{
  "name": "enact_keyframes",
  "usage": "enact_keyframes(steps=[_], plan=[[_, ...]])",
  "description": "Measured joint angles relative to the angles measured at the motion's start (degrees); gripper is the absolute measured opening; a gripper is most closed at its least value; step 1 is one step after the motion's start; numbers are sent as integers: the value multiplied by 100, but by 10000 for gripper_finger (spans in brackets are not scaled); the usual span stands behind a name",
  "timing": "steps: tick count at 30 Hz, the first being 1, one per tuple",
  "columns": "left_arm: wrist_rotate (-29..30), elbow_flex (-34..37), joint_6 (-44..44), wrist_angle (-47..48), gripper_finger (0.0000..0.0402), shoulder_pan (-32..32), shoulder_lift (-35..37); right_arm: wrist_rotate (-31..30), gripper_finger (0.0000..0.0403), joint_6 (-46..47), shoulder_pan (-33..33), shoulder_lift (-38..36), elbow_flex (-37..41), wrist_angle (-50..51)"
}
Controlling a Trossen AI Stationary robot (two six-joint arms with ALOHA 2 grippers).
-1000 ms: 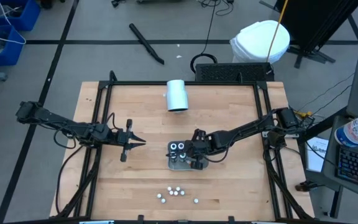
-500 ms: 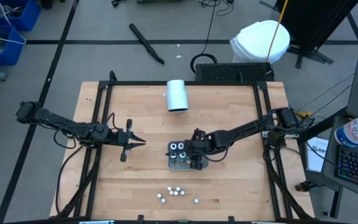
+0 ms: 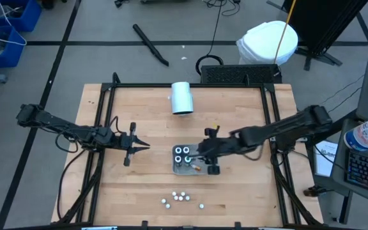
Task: Pick & Place food coloring
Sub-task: Put the small purple food coloring bottle into the gray bin
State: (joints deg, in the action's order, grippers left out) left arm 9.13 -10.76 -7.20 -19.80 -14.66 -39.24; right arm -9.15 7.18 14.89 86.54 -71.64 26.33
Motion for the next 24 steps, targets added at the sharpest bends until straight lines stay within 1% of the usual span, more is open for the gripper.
enact_keyframes(steps=[3, 5, 11, 12, 13, 15, 18, 21, 24], plan=[[0, 0, 2, 1, 47, 0, 0, -5, 122, -203, 191, -401, 103, -89], [0, 0, 0, -1, 47, 0, -2, -66, 103, -215, 320, -670, 330, -301], [0, 0, 0, -39, 47, 0, -2, -658, 18, -174, 621, -1473, 1388, -1244], [0, 0, 0, -43, 47, 0, -2, -732, 10, -174, 634, -1590, 1562, -1339], [0, 0, 0, -49, 47, 0, 0, -735, 6, -185, 634, -1717, 1742, -1424], [0, 0, 0, -62, 47, 0, -1, -666, 11, -315, 634, -2004, 2135, -1658], [0, 0, 0, -67, 47, 0, -2, -410, 15, -687, 626, -2469, 2825, -2311], [0, 0, 0, -75, 47, 0, -1, -273, 10, -855, 618, -2907, 3585, -3418], [0, 0, -2, -91, 47, 0, -2, -577, 2, -762, 612, -3171, 4223, -4638]])
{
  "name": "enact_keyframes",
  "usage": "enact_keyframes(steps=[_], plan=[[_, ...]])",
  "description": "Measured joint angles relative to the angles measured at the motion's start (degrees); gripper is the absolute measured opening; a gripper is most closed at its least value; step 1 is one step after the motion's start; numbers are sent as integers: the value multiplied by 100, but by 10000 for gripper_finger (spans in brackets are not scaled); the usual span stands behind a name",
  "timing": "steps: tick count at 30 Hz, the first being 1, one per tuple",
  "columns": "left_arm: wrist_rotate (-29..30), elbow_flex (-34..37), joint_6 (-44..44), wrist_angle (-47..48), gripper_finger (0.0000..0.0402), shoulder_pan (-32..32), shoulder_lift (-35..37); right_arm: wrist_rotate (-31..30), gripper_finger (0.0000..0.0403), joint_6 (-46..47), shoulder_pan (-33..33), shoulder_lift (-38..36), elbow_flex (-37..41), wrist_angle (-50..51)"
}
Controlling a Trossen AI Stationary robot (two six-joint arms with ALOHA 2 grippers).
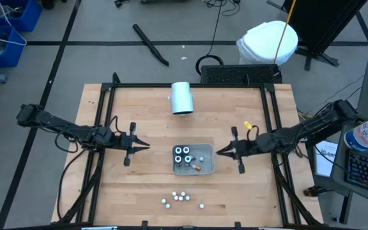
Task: Pick & Place food coloring
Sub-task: Put the small purple food coloring bottle into the gray bin
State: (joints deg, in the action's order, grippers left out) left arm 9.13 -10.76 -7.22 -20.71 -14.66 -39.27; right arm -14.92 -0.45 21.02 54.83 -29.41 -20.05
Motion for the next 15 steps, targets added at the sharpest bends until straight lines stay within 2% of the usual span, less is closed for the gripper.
enact_keyframes(steps=[6, 11, 15], plan=[[0, 0, 0, -14, 47, 0, 0, -622, 1, -193, -1, 31, 968, -1477], [0, 0, 0, -15, 47, 0, 2, -590, 1, -409, -2, 111, 1766, -3017], [0, 0, -38, -15, 47, 0, 2, -590, 1, -413, -2, 21, 1990, -3347]])
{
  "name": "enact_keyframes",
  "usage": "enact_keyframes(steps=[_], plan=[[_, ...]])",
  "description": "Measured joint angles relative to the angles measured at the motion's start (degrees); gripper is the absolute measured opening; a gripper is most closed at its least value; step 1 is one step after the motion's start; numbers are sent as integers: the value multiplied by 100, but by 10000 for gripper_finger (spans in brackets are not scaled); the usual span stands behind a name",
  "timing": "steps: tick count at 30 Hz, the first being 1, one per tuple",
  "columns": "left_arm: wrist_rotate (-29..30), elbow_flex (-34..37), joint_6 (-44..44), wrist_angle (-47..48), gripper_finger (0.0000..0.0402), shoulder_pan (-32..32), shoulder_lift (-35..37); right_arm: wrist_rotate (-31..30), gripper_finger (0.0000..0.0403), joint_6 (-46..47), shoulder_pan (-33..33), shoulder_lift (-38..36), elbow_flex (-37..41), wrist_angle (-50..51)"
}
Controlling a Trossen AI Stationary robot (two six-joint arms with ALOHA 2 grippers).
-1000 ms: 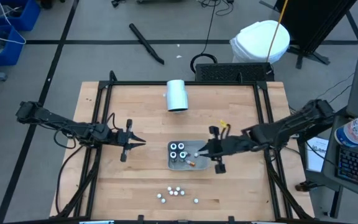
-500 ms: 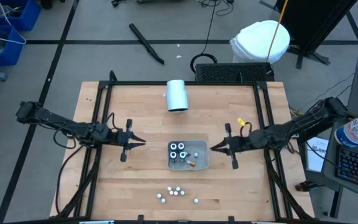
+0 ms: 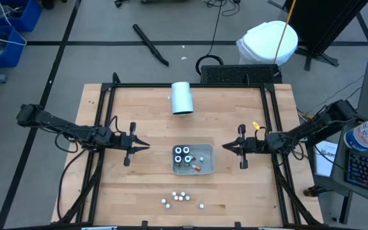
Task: Pick & Place food coloring
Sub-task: Put the small purple food coloring bottle into the gray bin
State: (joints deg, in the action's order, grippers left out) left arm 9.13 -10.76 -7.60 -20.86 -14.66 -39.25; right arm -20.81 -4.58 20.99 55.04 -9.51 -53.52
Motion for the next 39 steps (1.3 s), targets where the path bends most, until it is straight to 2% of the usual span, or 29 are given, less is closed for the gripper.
enact_keyframes(steps=[10, 16, 27, 33, 36, 39], plan=[[-1, 0, 99, 47, 47, 0, -10, 8, 0, -629, 0, -8, 17, 20], [-2, 0, 644, 446, 47, 0, -10, 2, 0, -941, -121, -8, 17, -21], [0, 0, 290, 198, 47, 0, -13, 12, 0, -1293, -507, -8, 17, 243], [-1, 0, 324, -103, 47, 0, -13, 766, 0, -1050, -466, -8, 17, 280], [-1, 0, 383, -140, 47, 0, -11, 725, 0, -989, -370, -6, 17, 222], [-7, 0, 897, -139, 47, -12, -56, 462, 0, -906, -265, -6, 17, -109]])
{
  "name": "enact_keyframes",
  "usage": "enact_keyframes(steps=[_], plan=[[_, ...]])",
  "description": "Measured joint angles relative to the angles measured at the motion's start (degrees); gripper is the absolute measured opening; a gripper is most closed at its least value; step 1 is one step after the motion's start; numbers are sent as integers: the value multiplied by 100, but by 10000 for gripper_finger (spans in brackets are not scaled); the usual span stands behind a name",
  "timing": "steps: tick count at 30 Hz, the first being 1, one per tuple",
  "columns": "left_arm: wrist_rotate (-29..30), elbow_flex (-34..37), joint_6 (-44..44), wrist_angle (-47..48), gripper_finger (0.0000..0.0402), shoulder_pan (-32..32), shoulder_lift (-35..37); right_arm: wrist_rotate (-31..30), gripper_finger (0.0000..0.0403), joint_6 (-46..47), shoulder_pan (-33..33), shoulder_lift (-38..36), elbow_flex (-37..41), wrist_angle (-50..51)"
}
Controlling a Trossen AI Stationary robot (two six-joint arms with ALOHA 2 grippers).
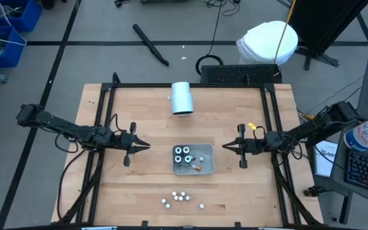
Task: Pick & Place food coloring
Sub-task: Put the small purple food coloring bottle into the gray bin
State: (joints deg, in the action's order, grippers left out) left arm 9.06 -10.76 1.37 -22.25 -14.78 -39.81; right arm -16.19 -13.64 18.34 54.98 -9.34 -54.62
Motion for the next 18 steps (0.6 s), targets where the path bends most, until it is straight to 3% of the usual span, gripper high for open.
enact_keyframes(steps=[5, 12, 15, 18], plan=[[2, 0, 324, 41, 47, -60, -86, -183, 0, 714, 307, 0, 0, -680], [13, 0, 487, 402, 47, -73, -369, -181, 0, 439, 619, 0, -2, -676], [-194, -133, 576, 436, 46, -202, -803, -186, 0, 346, 621, 0, -2, -686], [48, -671, 813, 652, 46, -593, -1478, -190, 0, 55, 610, 0, -2, -680]])
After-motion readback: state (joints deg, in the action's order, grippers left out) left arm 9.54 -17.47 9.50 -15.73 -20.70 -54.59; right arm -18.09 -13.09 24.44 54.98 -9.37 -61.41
